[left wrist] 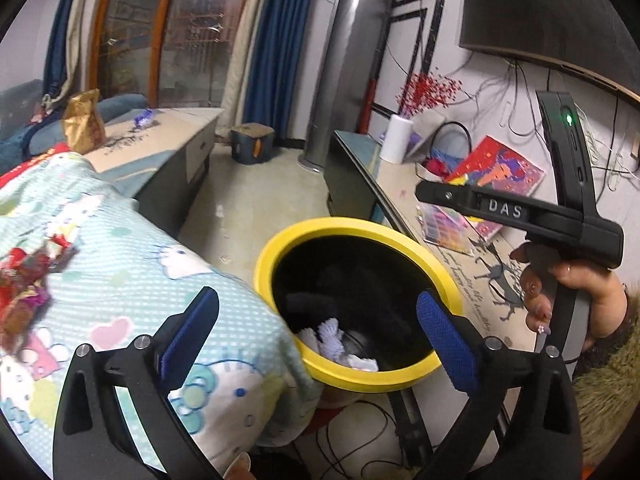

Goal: Collect trash
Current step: 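Move both open tools back toward the remaining wrappers on the bed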

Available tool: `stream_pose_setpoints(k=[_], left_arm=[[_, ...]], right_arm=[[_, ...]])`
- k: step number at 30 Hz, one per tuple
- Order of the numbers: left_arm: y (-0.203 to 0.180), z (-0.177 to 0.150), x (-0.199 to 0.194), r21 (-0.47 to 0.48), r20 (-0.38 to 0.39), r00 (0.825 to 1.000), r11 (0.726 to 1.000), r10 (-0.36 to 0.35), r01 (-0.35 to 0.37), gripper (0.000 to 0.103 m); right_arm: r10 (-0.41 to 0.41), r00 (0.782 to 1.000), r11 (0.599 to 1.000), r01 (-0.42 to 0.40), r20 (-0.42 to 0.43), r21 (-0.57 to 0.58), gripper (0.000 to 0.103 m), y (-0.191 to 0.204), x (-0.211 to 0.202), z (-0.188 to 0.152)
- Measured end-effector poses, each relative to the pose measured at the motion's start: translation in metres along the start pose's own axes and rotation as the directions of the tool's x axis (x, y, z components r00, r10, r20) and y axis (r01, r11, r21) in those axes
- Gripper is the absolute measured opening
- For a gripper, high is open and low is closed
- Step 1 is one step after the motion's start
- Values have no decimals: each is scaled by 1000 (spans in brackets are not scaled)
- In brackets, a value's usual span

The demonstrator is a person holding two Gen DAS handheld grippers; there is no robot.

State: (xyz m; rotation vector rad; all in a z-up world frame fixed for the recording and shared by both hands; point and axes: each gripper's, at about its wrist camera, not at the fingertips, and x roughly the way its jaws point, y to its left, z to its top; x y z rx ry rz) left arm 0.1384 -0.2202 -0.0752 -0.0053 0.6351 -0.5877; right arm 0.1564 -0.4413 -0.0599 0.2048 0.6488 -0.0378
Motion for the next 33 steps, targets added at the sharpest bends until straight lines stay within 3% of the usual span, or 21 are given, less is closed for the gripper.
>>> stream_pose_setpoints(k=[15, 17, 33], left_arm=[[33, 12, -56, -69, 104, 985, 989, 141, -134, 96], [35, 13, -61, -74, 110, 982, 987, 152, -144, 96], [69, 10, -103, -142, 167, 950, 960, 265, -243, 96]], right_arm=[[74, 997, 996, -73, 23, -47, 65, 37, -11, 1], [83, 996, 995, -81, 24, -61, 69, 44, -12, 1], [171, 985, 974, -166, 22, -153, 69, 94, -22, -5]])
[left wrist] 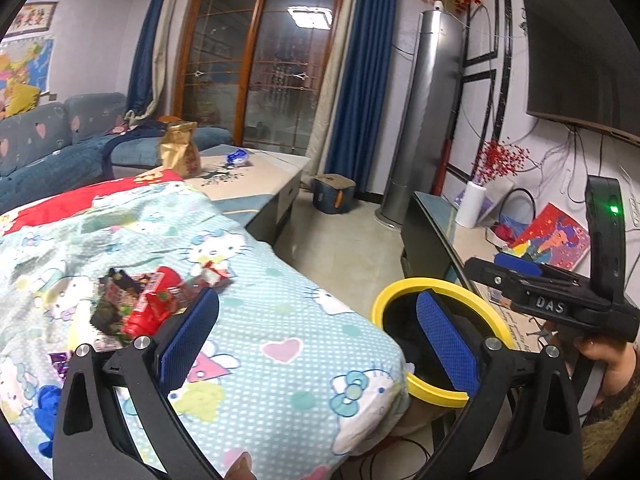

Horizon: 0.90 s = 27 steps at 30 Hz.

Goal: Collect trash
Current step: 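Move both open tools back toward the remaining wrappers on the bed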

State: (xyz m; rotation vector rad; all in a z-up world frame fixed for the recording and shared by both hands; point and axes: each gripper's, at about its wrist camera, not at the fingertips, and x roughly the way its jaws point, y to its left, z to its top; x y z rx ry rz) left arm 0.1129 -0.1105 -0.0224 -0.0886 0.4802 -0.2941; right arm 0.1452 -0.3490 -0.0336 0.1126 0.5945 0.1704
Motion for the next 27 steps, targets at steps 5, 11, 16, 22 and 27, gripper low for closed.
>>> stream_pose_setpoints(k=[5, 11, 16, 22, 27], left_arm=[[14, 2, -7, -21, 13, 999, 999, 38, -38, 96], [32, 4, -15, -48, 28, 997, 996, 71, -70, 96], [47, 5, -23, -71, 38, 994, 992, 106, -103, 96], [64, 6, -30, -100, 47, 989, 986, 141, -136, 96], [76, 8, -35, -124, 51, 985, 979, 166, -159, 96]], right_arm=[[27, 1000, 999, -27, -6, -26, 69, 16, 1, -1], [60, 998, 997, -61, -9, -53, 69, 32, -1, -1], [87, 996, 994, -88, -17, -71, 69, 45, 0, -4], [117, 993, 988, -119, -24, -97, 69, 63, 1, -6], [140, 989, 983, -144, -34, -118, 69, 77, 2, -7]])
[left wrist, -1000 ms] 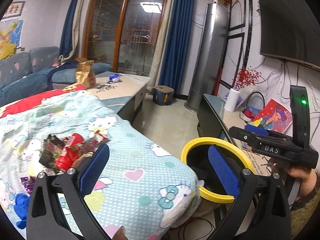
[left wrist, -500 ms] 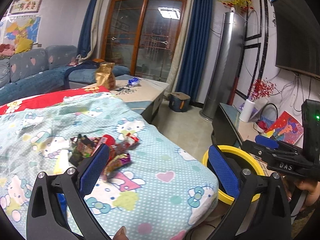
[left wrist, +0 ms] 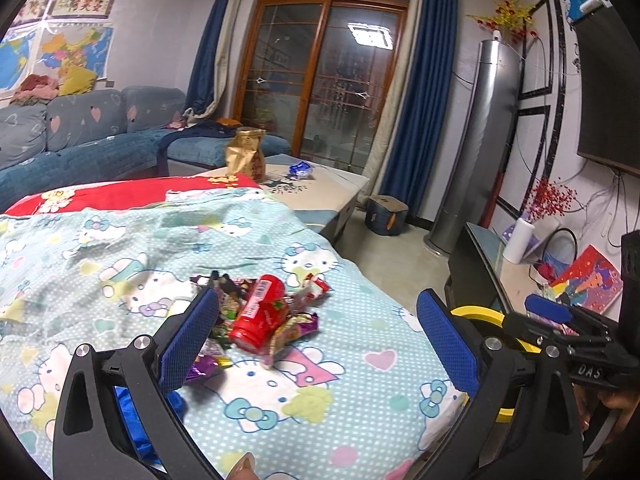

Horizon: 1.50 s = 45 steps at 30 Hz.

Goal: Collect trash
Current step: 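Move both open tools back toward the remaining wrappers on the bed, then grasp the yellow-and-white packet with the left gripper while the right grasps a gold-and-purple wrapper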

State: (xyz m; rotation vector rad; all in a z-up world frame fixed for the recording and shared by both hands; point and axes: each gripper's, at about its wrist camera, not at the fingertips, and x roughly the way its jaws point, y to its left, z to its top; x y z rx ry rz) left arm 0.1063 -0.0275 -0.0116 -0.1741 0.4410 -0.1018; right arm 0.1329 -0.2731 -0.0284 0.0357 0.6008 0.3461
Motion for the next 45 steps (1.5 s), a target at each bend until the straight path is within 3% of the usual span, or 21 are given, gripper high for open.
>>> stream_pose_setpoints(k=[13, 33, 40, 45], left_arm=[[37, 3, -4, -72, 2, 997, 995, 73, -72, 96], [108, 1, -11, -181, -48, 981, 965, 186, -191, 96], [129, 1, -6, -213, -82, 973, 950, 217, -230, 96], [138, 2, 5, -219, -114, 974, 951, 196, -217, 93]], right_arm=[[67, 997, 995, -70, -43, -65, 70, 41, 15, 0], [155, 984, 979, -165, -91, -123, 70, 102, 50, 9], [164, 980, 979, -175, -113, -101, 70, 114, 73, 10], [161, 977, 985, -169, -140, -46, 70, 118, 99, 13]])
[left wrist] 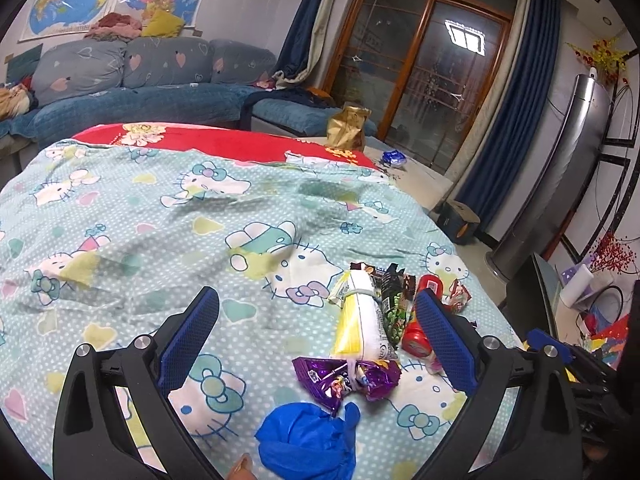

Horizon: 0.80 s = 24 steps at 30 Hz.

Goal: Collect trash
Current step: 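Grasp the yellow-and-white packet with the left gripper while the right grasps a gold-and-purple wrapper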

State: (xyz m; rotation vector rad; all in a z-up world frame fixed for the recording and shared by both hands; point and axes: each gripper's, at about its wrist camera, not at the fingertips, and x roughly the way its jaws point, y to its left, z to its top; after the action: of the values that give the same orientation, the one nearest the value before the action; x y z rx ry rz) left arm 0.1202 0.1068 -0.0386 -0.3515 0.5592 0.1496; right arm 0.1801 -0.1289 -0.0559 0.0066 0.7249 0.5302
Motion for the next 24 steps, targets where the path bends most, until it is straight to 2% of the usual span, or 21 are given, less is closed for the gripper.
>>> stream_pose_setpoints(k=[2, 10, 12, 18, 20, 24], left_arm=[[2, 1, 5, -7, -12, 1000, 1000, -12, 12, 78], [5, 2, 34, -31, -110, 993, 998, -49, 46, 51], [4, 2, 42, -42, -133, 989, 997, -68, 63, 49], [-3, -4, 58, -69, -185, 974, 991, -128, 117, 48], [-6, -7, 63, -67, -200, 971, 991, -131, 120, 48], [-11, -14, 74, -62, -236, 962, 990, -134, 123, 42]], right_arm=[[-19, 1000, 1000, 20, -23, 22, 70, -1, 11, 1], [11, 996, 996, -3, -90, 89, 59, 1, 41, -1], [14, 994, 996, -6, -104, 85, 56, 4, 47, -2], [38, 991, 993, -22, -131, 119, 38, 1, 60, -6], [55, 989, 991, -37, -136, 132, 25, -2, 61, -8], [78, 988, 991, -61, -135, 122, 10, -3, 59, -12]])
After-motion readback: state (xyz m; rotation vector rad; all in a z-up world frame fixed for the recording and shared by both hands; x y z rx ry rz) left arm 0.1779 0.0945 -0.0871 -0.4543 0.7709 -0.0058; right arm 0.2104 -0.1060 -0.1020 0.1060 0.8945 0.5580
